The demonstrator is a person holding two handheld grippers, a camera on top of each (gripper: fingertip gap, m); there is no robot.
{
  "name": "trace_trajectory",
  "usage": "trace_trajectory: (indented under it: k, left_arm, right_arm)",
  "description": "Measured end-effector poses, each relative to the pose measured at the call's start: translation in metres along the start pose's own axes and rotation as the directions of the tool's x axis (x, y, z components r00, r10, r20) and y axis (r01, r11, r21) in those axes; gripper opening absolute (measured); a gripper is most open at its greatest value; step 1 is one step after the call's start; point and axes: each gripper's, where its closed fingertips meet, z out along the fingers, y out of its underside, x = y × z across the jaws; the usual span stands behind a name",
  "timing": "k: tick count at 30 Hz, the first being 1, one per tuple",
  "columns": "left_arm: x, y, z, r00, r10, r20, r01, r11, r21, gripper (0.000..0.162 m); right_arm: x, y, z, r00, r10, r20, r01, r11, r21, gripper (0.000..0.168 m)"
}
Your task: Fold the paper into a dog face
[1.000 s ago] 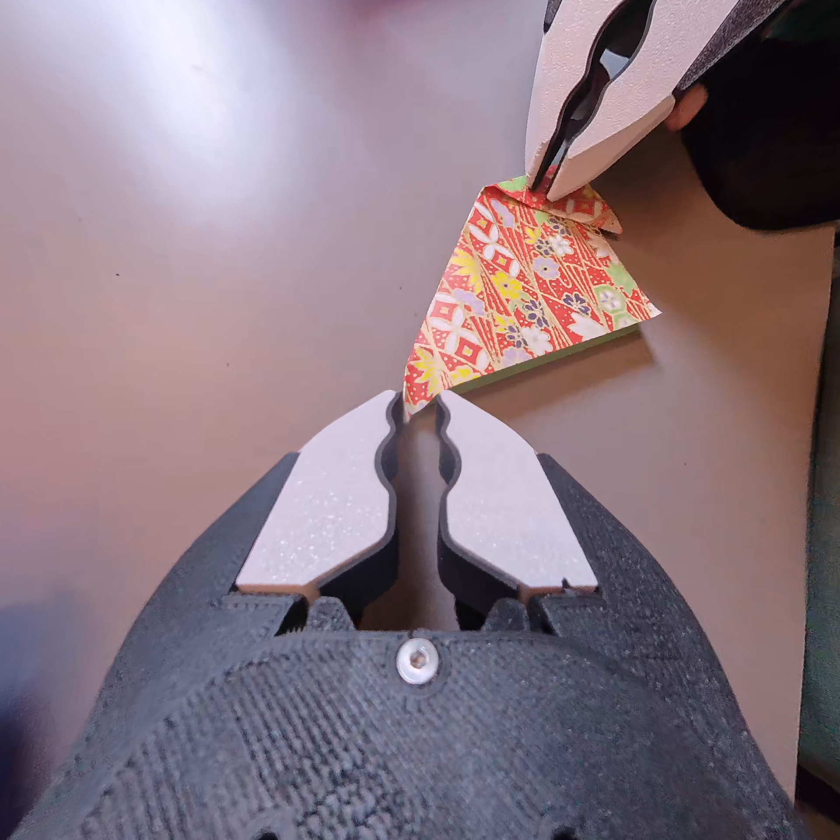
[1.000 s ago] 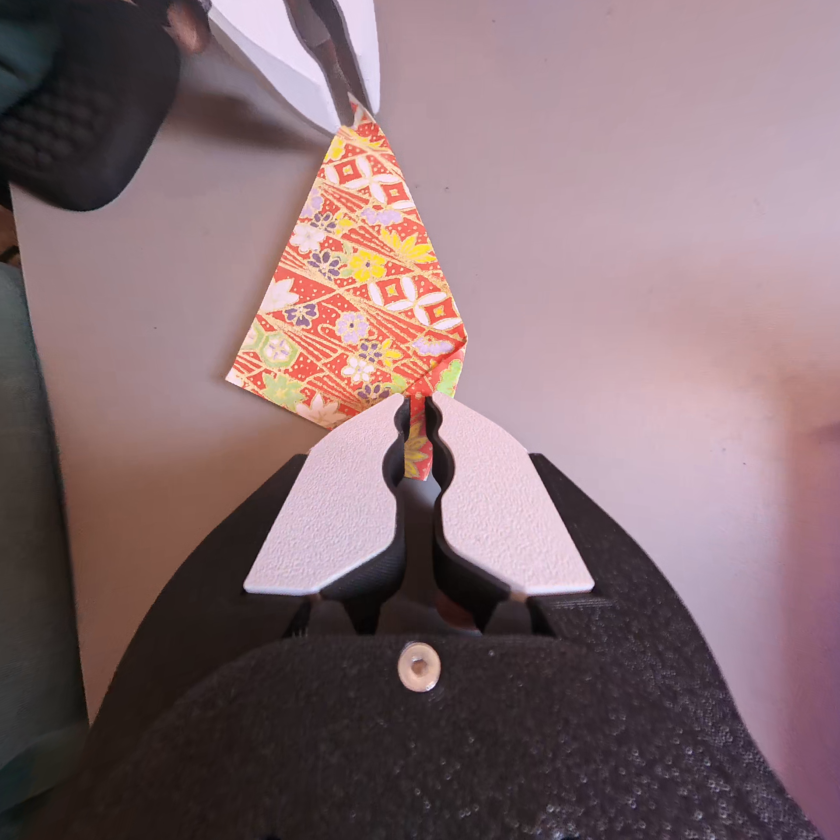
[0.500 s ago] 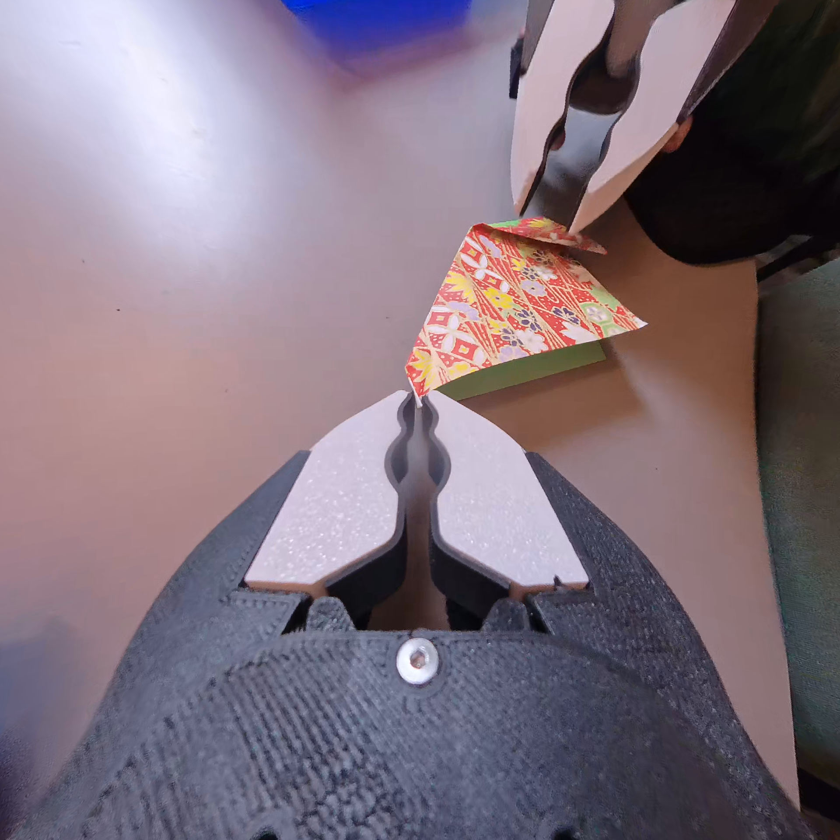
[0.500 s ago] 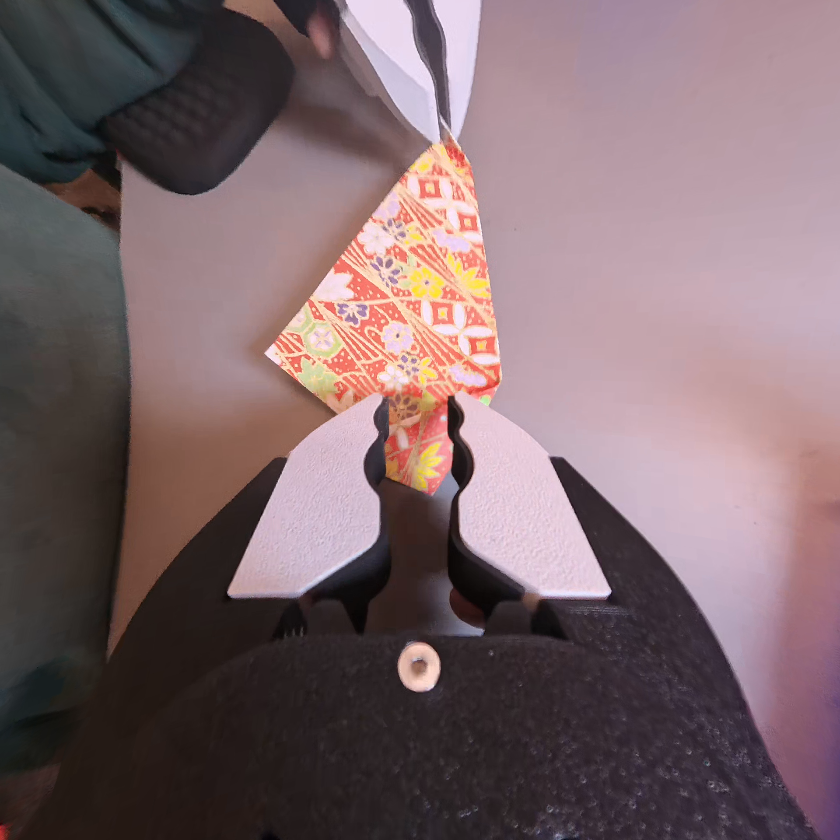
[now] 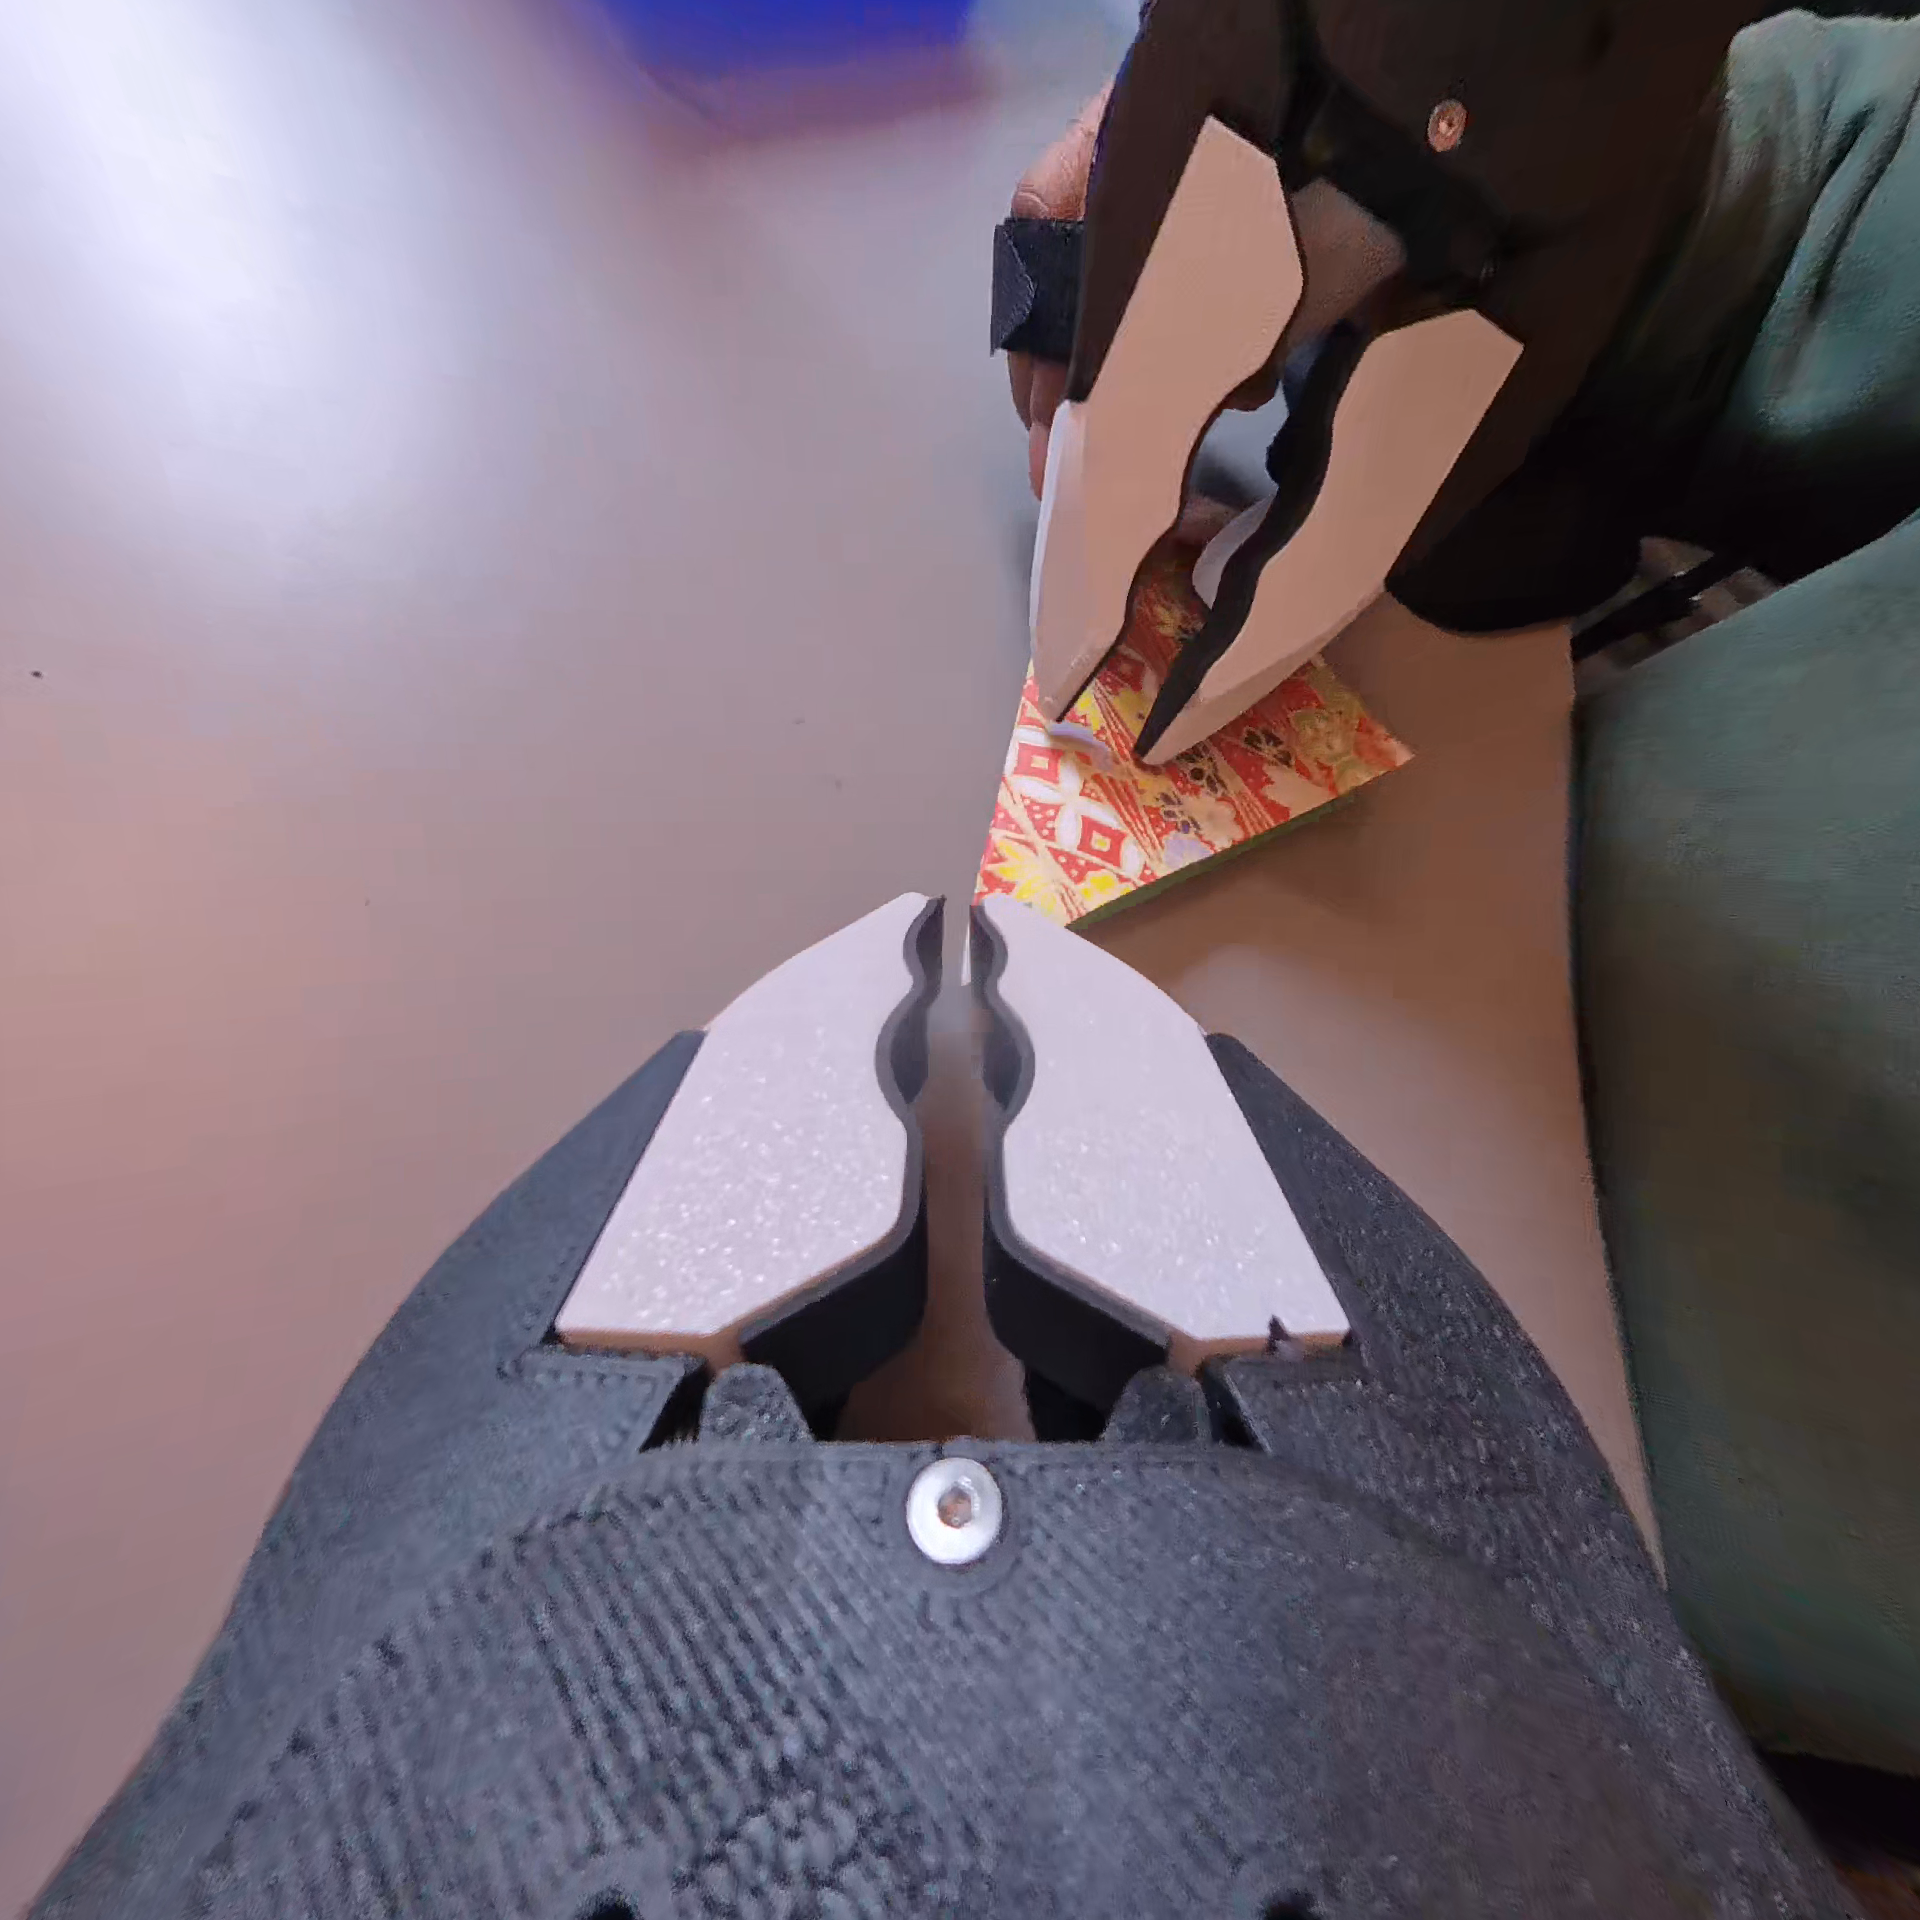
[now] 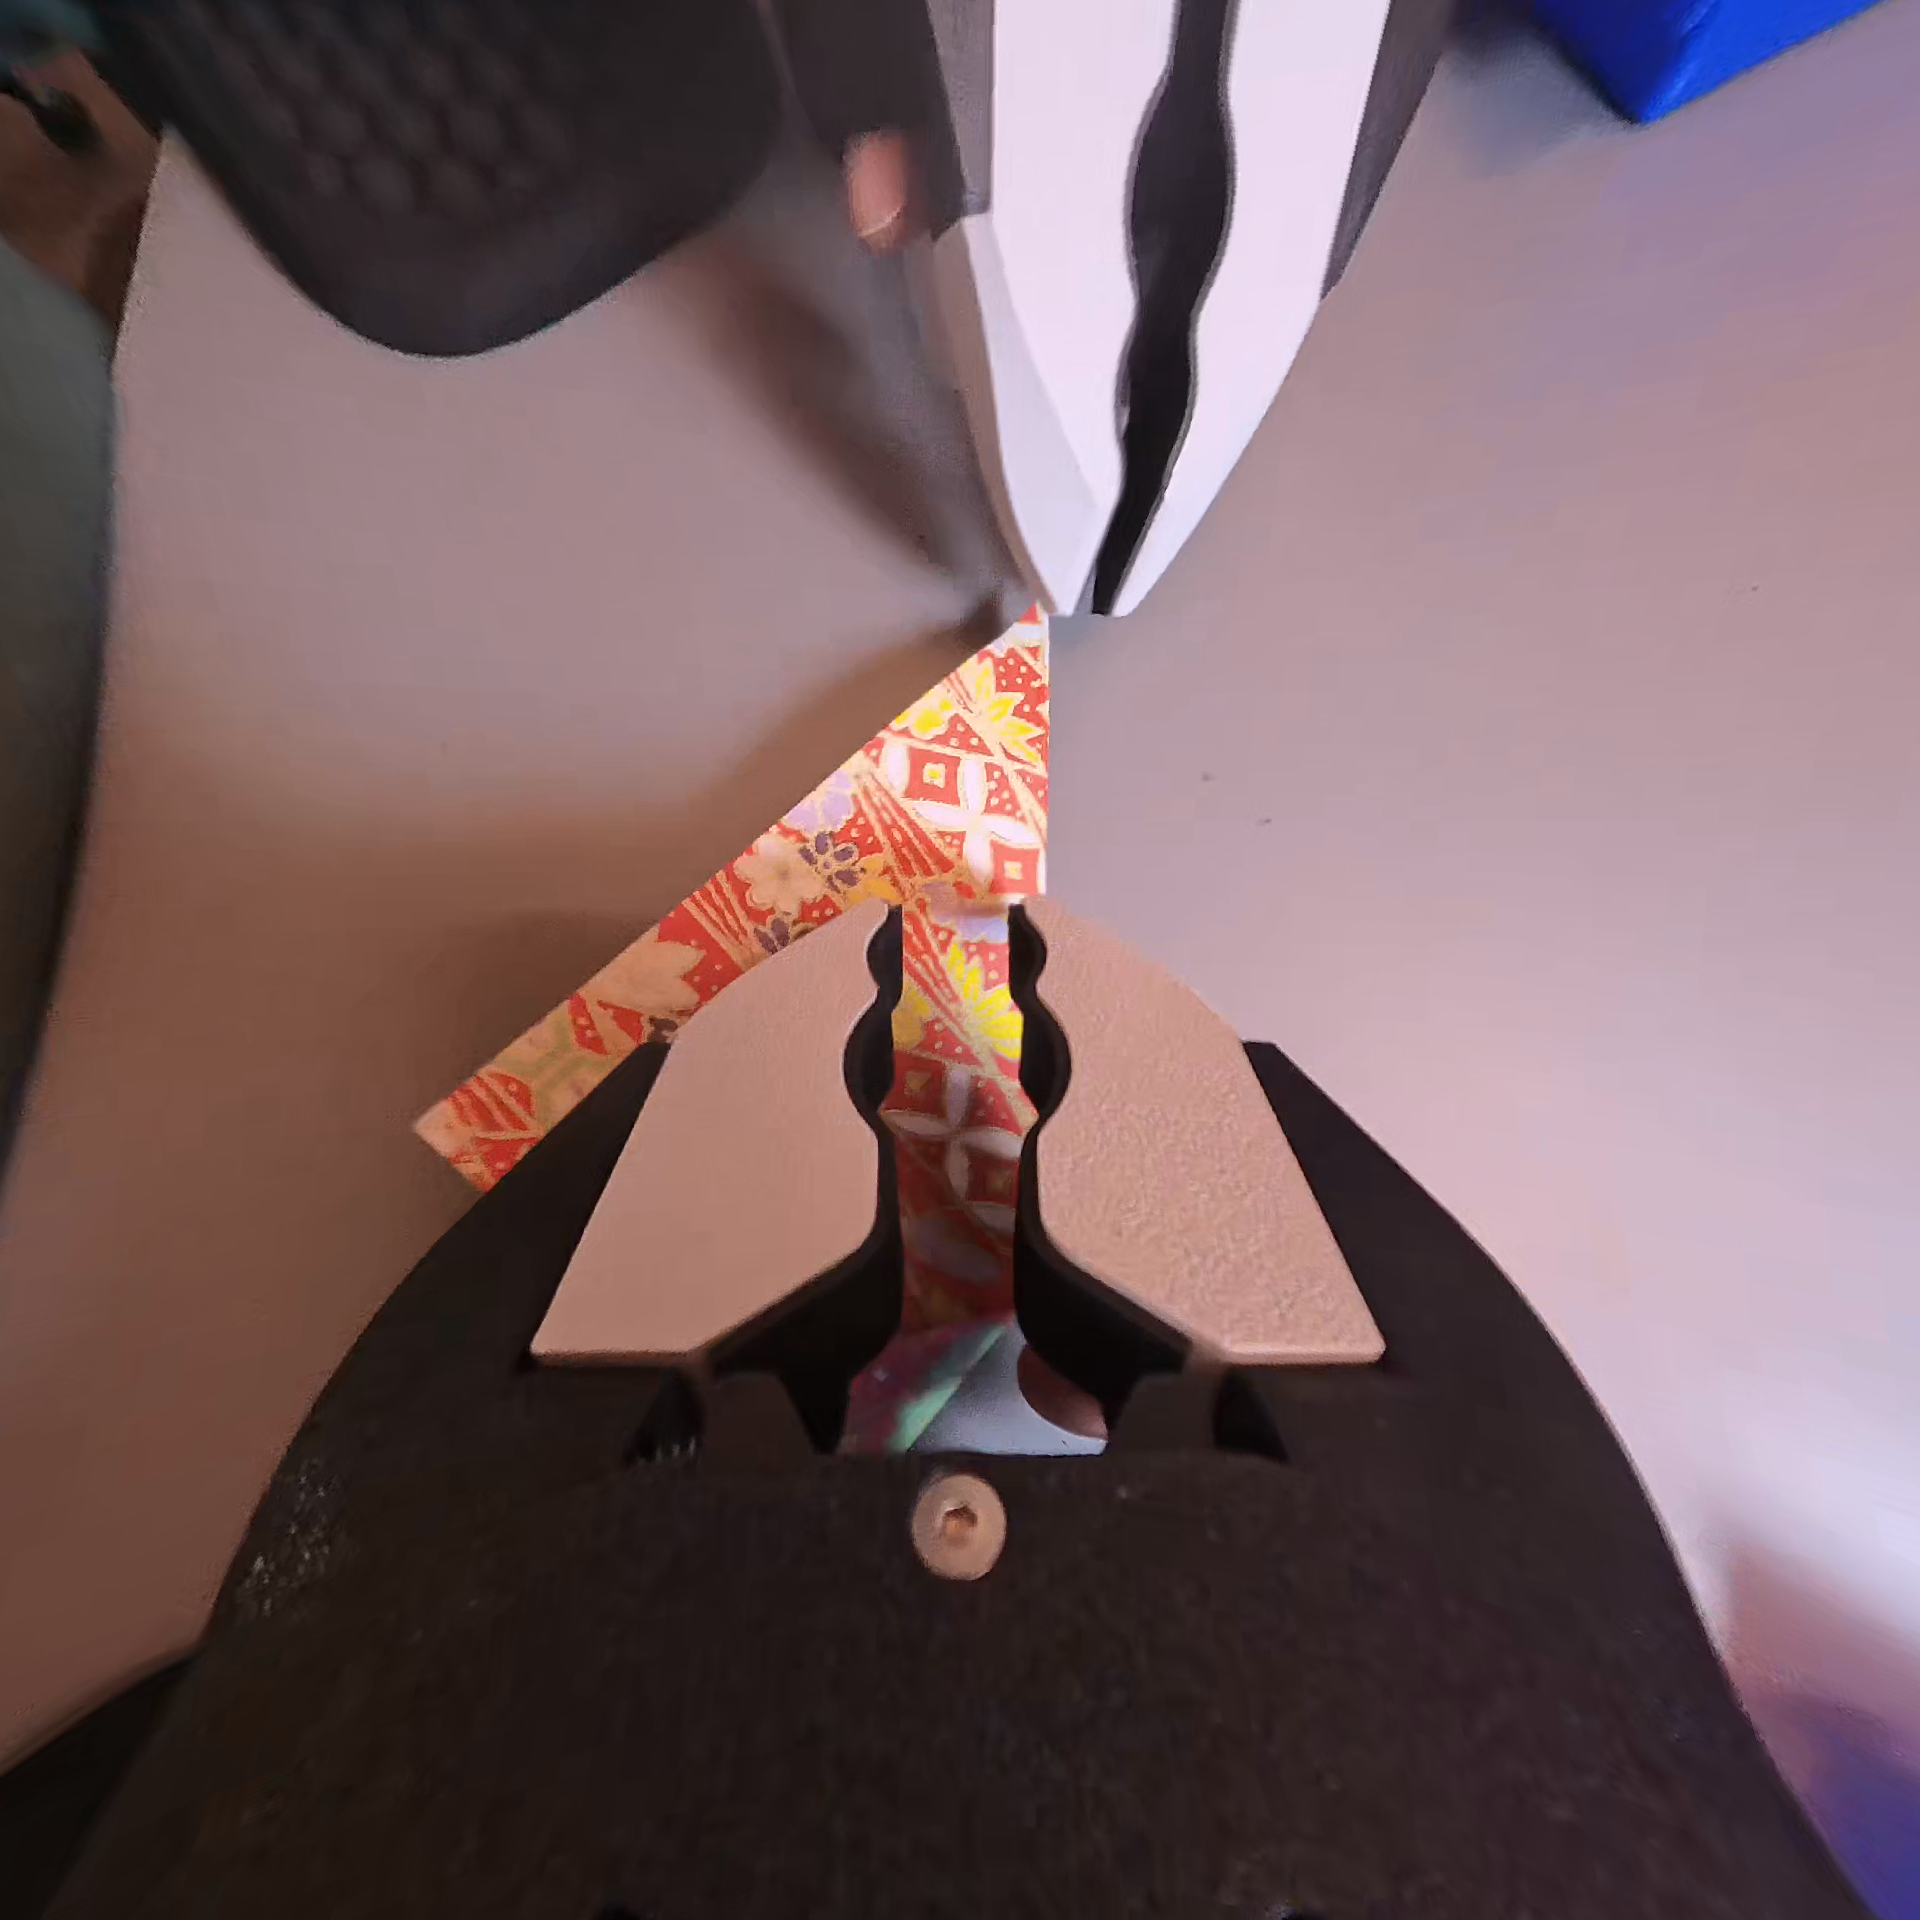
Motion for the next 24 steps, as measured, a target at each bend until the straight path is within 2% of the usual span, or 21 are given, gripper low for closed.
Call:
trace_trajectory:
  k: [3, 10, 12, 16, 20, 24]
  left_arm:
    - [0.005, 0.003, 0.005, 1.0, 0.018, 0.002, -0.018, 0.999, -0.037, 0.002]
    - [0.001, 0.008, 0.004, 0.994, 0.063, 0.094, -0.053, 0.993, -0.104, 0.017]
    - [0.004, 0.008, 0.008, 0.993, 0.07, 0.091, -0.06, 0.992, -0.107, 0.015]
    - [0.005, 0.005, 0.014, 0.993, 0.065, 0.102, -0.055, 0.994, -0.096, 0.001]
    - [0.008, 0.005, 0.014, 0.993, 0.077, 0.09, -0.067, 0.992, -0.105, 0.0]
    - [0.015, -0.011, 0.008, 0.987, 0.125, 0.096, -0.122, 0.992, -0.044, 0.0]
  right_arm:
    - [0.0, 0.006, 0.003, 1.0, 0.003, -0.008, -0.004, 1.0, -0.013, 0.017]
    - [0.002, 0.01, 0.004, 0.998, -0.015, -0.067, 0.015, 1.0, -0.006, 0.015]
    - [0.002, 0.01, 0.004, 0.996, -0.025, -0.081, 0.025, 1.0, -0.001, 0.015]
    - [0.002, 0.01, 0.003, 0.993, -0.044, -0.109, 0.046, 0.999, 0.019, 0.016]
    - [0.002, 0.011, 0.001, 0.991, -0.035, -0.126, 0.038, 0.999, 0.022, 0.019]
    - [0.003, 0.013, 0.0, 0.992, -0.013, -0.122, 0.016, 1.0, 0.023, 0.022]
